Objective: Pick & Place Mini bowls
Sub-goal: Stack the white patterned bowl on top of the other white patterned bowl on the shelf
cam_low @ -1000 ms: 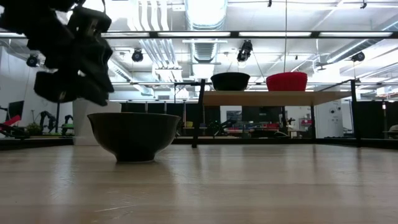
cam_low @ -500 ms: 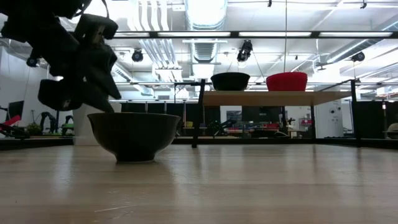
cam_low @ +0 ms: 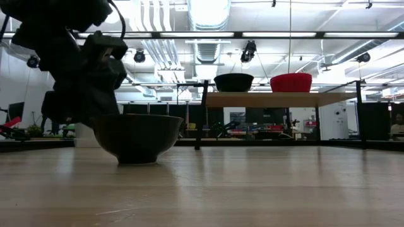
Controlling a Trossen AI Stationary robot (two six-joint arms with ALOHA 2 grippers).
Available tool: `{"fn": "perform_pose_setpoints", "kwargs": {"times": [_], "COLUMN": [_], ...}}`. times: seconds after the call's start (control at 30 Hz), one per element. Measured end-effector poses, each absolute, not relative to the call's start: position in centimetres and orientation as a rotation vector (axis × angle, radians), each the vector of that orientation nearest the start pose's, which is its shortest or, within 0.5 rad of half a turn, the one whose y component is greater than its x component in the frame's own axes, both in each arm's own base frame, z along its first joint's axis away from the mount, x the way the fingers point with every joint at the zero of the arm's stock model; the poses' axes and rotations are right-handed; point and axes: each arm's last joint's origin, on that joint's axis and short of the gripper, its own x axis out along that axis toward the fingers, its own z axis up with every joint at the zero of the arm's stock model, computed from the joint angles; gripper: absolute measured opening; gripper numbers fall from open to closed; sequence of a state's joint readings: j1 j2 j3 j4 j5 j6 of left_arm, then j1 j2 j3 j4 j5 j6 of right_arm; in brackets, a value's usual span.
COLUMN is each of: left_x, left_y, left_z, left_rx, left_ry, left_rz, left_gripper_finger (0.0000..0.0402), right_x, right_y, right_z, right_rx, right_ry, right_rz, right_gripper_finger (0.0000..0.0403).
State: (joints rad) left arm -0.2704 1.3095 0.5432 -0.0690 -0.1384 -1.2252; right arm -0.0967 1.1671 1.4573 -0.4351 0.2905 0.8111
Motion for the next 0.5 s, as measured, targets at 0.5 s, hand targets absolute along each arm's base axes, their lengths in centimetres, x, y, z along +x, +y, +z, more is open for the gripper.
{"fn": "perform_pose_setpoints", "kwargs": {"times": [0.5], "left_x": [23.2], "left_y": [-6.2], "left_z": [15.5], "left_rx": [-0.945], "left_ry": [0.816], "left_rz": [0.335], "left_gripper_finger": [0.0009], "right_x": [27.0], "right_y": [-1.6], "right_z": [42.8], "right_rx": [0.948], "right_ry": [0.131], "right_rz": [-0.376], "right_gripper_finger": [0.0127]}}
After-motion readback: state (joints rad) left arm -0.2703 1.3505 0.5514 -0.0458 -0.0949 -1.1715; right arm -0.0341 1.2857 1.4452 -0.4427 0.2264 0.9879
